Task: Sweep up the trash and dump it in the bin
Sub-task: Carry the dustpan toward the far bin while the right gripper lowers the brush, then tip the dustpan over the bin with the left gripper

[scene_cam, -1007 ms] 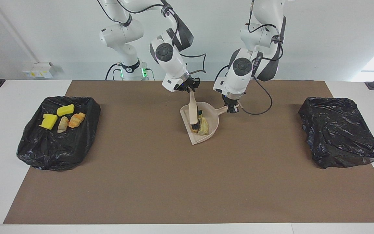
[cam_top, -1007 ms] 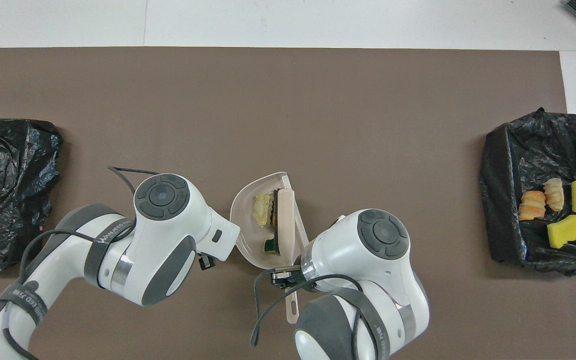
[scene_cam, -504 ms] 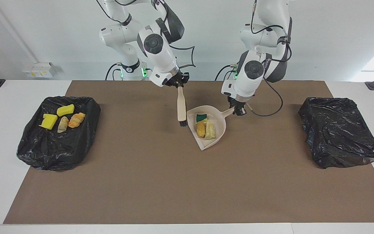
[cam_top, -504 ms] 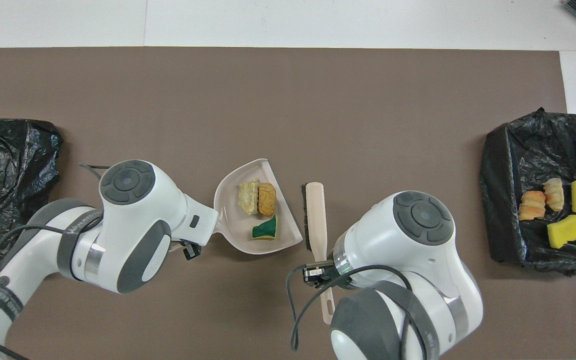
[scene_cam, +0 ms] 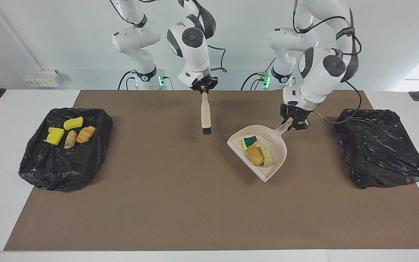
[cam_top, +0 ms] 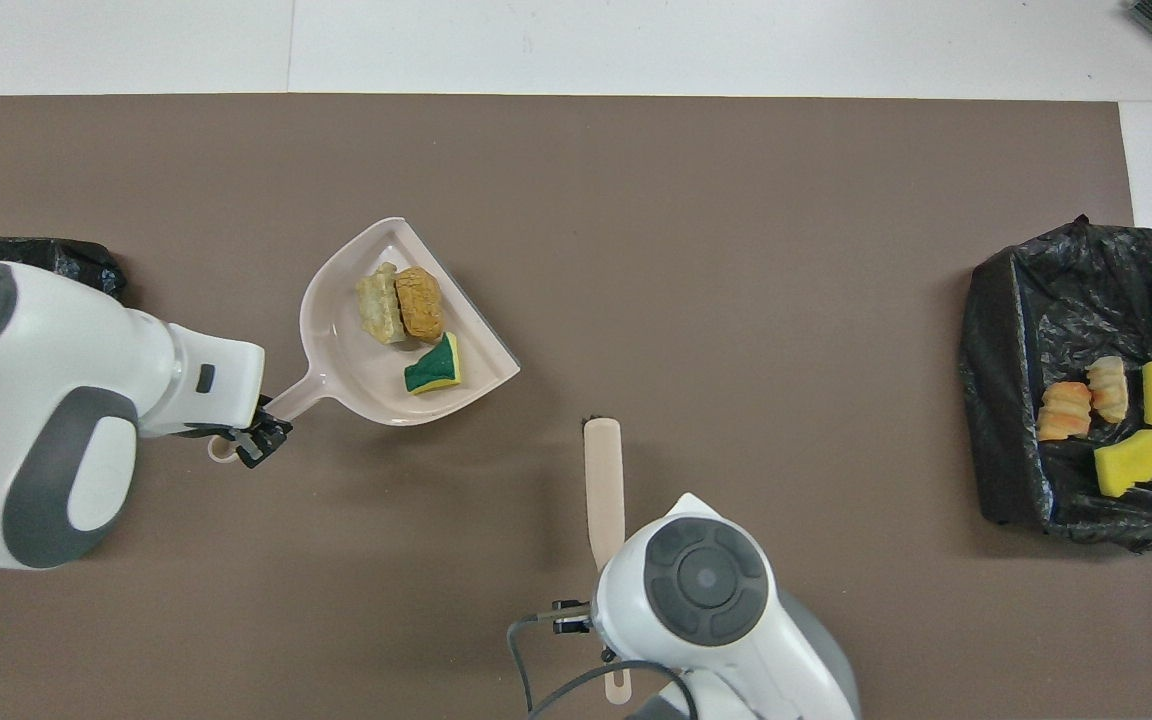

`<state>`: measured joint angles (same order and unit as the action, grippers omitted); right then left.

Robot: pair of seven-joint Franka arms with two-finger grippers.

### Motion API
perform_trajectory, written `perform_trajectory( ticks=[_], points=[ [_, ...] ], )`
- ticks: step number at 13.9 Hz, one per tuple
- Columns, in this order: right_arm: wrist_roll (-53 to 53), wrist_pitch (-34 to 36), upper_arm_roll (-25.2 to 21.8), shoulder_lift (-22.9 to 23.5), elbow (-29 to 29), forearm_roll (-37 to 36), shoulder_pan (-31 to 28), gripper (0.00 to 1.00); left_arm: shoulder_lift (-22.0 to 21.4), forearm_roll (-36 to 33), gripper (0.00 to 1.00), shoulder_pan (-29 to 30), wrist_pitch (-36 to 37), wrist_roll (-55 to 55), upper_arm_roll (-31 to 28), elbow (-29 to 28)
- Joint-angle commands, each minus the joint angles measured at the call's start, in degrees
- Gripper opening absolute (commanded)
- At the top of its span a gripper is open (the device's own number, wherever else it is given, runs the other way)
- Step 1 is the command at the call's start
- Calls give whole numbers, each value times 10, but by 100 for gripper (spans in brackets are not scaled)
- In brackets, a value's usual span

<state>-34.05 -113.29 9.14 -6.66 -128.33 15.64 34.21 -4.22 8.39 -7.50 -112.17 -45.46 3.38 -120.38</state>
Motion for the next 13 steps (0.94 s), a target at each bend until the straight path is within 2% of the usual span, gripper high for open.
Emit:
perform_trajectory(
  ticks=[1, 5, 8, 9, 10, 13],
  points=[
    [-43, -37, 0, 8, -23, -21, 39, 0, -10, 43, 0, 79, 83, -37, 2, 44],
    [-105, -87, 0, 60, -25, -39, 93, 0, 24, 45, 0, 199, 174, -156, -1, 128],
    [-129, -106, 0, 87, -24, -41, 111, 0, 55, 28, 0, 288, 197, -239, -1, 183],
    [-129, -99, -1, 88, -19, -43, 111, 43, 65, 13, 0, 316, 208, -261, -1, 196],
    [-131, -88, -1, 88, -16, -61, 111, 99, 86, -1, 0, 340, 225, -291, -1, 227],
    [-136, -29, -2, 80, 22, -83, 103, 100, 183, -56, 0, 393, 282, -362, -2, 367]
  ],
)
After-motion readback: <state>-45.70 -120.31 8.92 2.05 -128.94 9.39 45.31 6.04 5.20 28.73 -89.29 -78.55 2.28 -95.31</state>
